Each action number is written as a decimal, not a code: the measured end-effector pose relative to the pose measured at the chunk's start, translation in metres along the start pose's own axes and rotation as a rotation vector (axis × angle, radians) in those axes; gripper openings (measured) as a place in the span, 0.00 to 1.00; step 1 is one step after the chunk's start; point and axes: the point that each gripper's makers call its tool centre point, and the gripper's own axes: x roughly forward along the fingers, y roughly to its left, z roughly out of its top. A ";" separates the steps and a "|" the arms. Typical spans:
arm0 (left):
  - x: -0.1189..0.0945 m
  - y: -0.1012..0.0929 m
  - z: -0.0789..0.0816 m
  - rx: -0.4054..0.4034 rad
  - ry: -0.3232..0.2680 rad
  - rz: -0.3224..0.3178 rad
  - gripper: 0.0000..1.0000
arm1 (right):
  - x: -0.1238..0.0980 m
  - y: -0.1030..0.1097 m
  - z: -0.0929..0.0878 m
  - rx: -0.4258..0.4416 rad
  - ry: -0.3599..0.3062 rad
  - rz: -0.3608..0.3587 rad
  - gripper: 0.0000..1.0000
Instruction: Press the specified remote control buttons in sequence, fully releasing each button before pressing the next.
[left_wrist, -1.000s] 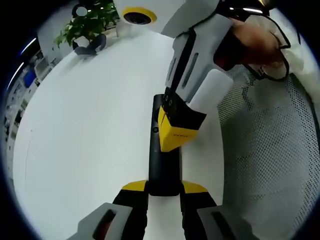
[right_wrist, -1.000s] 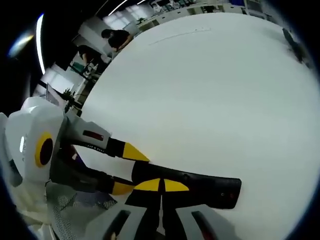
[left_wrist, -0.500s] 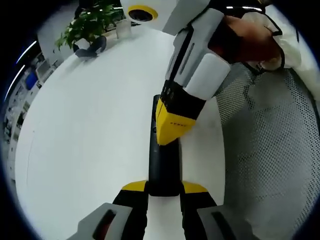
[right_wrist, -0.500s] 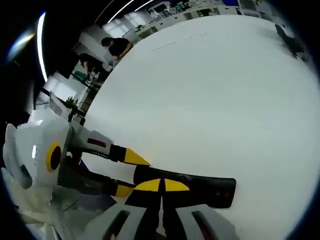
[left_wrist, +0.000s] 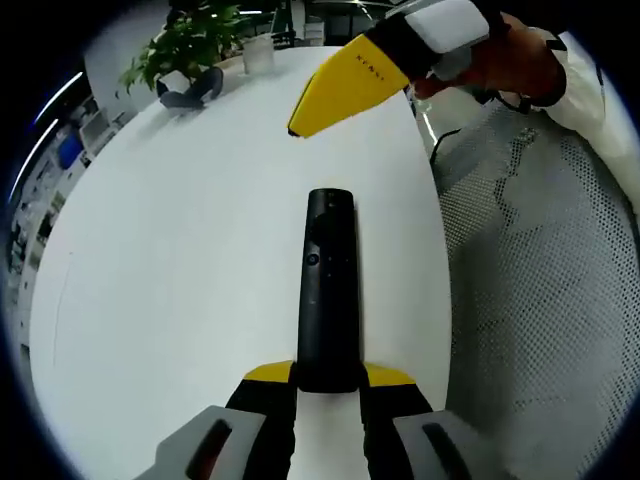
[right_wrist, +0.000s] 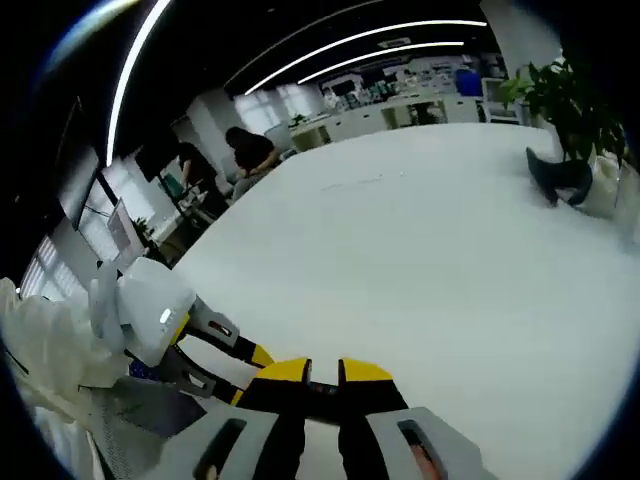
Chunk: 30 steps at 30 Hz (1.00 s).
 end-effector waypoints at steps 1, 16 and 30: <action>0.000 0.000 0.000 0.000 0.001 0.000 0.22 | -0.004 -0.001 0.004 -0.002 -0.026 -0.003 0.11; -0.003 0.024 -0.001 0.014 0.024 -0.003 0.21 | -0.052 -0.008 0.027 -0.105 -0.280 -0.102 0.74; -0.005 0.064 0.002 -0.001 0.035 -0.008 0.21 | -0.065 -0.022 0.031 -0.187 -0.296 -0.199 0.84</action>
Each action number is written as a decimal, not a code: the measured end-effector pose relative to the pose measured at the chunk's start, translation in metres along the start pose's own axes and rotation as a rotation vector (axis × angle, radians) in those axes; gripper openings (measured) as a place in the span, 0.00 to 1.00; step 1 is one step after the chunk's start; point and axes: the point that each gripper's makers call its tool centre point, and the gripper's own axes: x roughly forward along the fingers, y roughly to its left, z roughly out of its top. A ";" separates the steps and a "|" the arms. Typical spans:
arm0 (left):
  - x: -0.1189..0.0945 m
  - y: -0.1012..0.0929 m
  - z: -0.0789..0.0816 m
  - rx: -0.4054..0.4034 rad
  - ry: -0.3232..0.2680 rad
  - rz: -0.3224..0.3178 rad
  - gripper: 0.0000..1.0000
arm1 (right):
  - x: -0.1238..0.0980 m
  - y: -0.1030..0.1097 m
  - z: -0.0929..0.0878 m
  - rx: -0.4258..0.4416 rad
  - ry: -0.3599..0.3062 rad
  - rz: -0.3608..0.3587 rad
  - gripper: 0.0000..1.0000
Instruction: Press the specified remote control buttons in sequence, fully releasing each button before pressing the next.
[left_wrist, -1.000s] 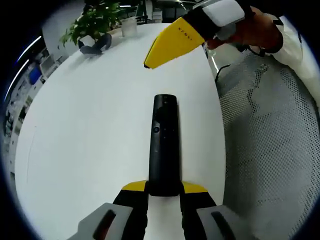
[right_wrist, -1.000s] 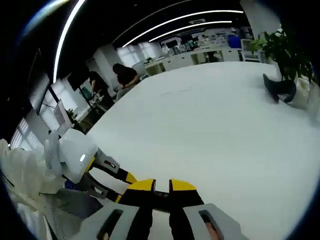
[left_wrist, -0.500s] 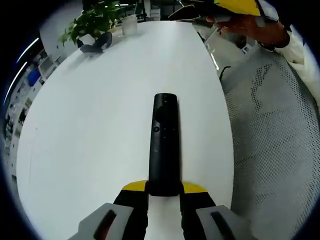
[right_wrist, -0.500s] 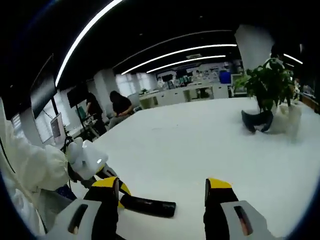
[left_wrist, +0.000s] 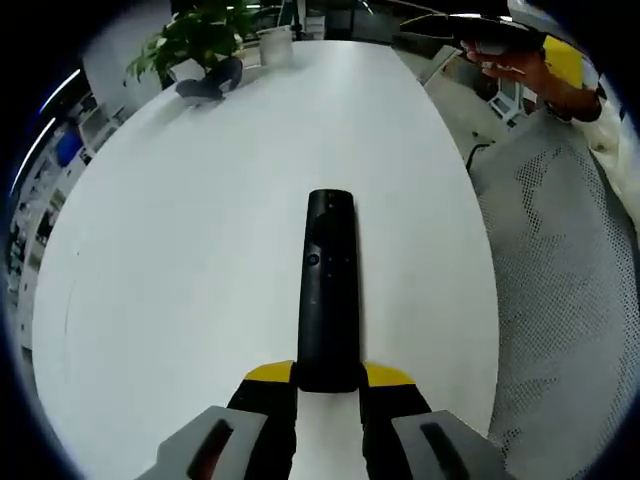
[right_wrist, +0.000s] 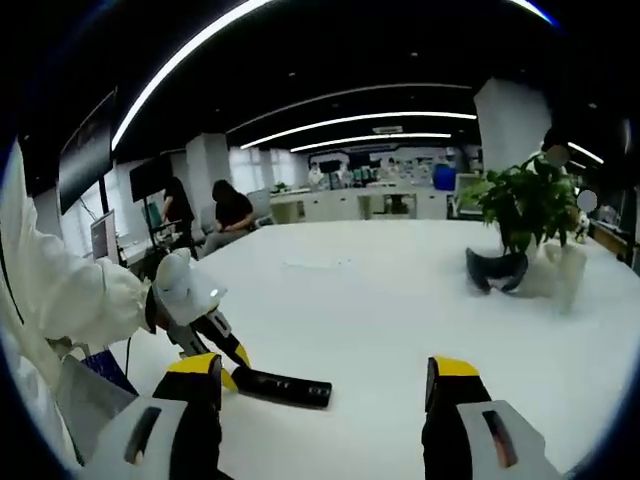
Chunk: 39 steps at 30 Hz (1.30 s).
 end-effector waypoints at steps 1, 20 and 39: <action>0.000 0.003 -0.001 0.005 0.005 0.002 0.21 | 0.000 -0.001 0.000 0.000 -0.003 -0.004 0.85; -0.001 0.071 -0.003 0.040 0.064 0.027 0.21 | 0.001 -0.016 -0.009 -0.021 0.003 -0.087 0.89; -0.005 0.146 0.004 0.087 0.108 0.079 0.21 | 0.001 -0.017 -0.009 -0.054 0.001 -0.102 0.88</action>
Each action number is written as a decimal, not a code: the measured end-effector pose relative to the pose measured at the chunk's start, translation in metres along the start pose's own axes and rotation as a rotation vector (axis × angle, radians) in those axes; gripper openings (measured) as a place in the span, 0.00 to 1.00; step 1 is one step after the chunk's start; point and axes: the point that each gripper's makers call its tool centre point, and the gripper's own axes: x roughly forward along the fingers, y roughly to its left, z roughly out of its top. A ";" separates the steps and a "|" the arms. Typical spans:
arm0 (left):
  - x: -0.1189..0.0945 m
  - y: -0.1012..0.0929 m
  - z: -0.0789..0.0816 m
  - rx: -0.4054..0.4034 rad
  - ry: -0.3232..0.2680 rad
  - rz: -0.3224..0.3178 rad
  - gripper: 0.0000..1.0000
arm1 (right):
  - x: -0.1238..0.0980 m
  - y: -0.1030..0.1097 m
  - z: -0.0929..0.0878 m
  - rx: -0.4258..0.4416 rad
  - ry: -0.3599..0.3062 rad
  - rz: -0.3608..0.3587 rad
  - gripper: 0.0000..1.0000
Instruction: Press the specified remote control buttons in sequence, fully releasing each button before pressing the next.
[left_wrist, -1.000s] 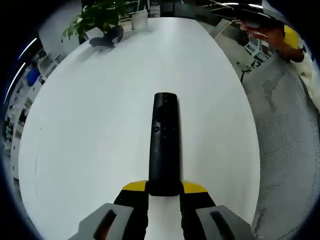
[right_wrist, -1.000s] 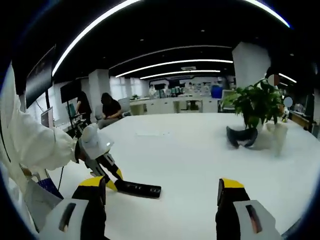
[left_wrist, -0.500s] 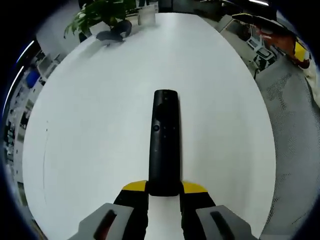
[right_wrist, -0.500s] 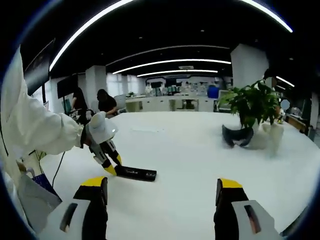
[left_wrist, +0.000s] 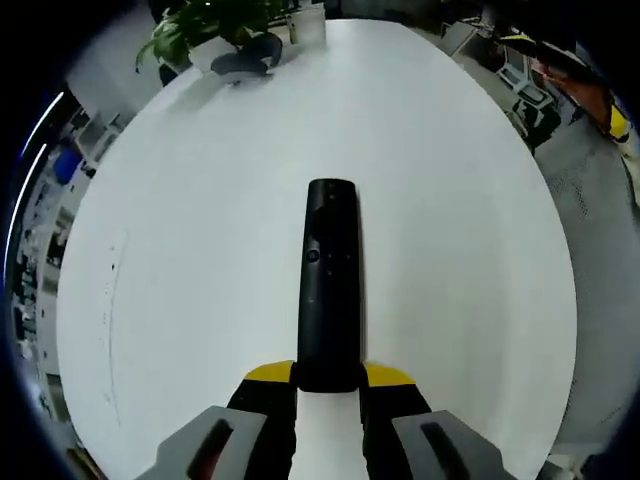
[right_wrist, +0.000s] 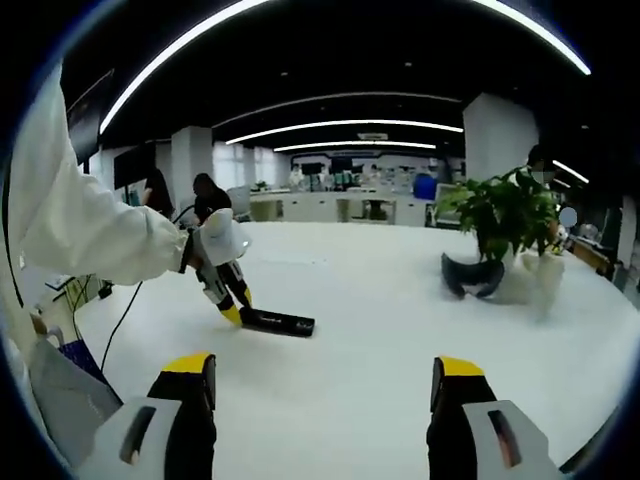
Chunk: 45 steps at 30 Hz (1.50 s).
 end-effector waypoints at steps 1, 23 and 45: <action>0.000 0.002 0.000 0.000 0.001 0.001 0.21 | 0.000 0.001 0.000 0.000 -0.003 0.003 0.88; 0.013 0.077 0.018 0.066 0.054 0.050 0.21 | 0.001 -0.006 -0.005 0.007 0.027 -0.030 0.86; 0.017 0.097 0.028 0.118 0.071 0.075 0.25 | 0.003 -0.009 -0.009 0.003 0.045 -0.048 0.86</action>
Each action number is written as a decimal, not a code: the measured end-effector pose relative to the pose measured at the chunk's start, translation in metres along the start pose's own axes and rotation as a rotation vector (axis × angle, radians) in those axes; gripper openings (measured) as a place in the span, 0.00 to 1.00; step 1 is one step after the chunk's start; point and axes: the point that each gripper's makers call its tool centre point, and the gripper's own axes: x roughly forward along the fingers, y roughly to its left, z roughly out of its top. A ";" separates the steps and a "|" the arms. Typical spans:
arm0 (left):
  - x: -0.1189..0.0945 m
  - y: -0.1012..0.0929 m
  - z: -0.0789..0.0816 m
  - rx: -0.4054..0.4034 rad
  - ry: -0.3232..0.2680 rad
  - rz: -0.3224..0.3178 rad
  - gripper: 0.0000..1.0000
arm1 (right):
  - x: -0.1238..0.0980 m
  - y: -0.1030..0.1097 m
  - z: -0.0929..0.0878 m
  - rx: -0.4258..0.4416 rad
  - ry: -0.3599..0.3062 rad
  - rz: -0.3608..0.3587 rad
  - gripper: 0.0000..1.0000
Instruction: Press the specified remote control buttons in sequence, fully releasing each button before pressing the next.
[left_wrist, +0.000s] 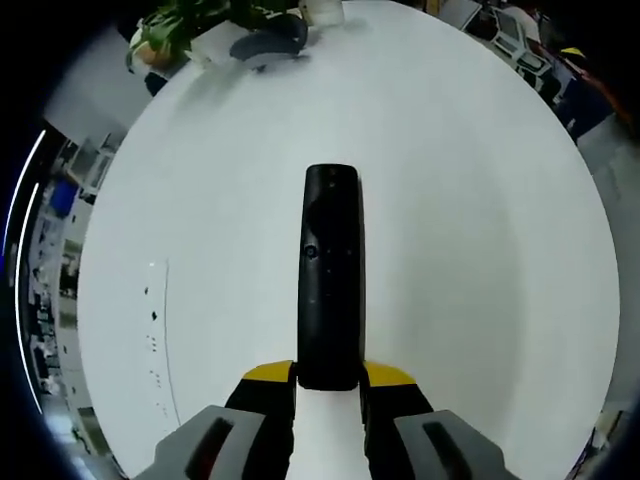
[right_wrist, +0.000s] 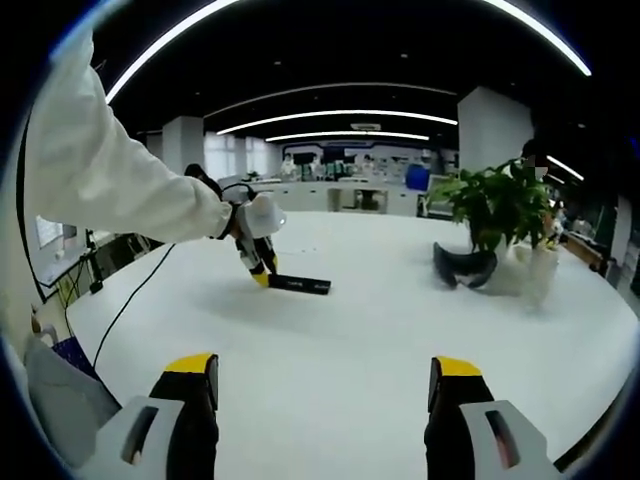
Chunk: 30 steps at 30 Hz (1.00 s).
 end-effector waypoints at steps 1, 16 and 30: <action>0.000 0.006 0.000 -0.010 -0.001 0.035 0.28 | 0.001 0.000 -0.001 0.000 0.004 0.001 0.86; -0.036 -0.009 0.000 -0.295 -0.191 0.160 0.72 | 0.001 0.006 -0.002 -0.035 0.014 0.014 0.90; -0.096 -0.051 -0.012 -0.498 -0.390 0.245 0.85 | -0.001 0.013 0.004 -0.040 -0.020 0.049 0.93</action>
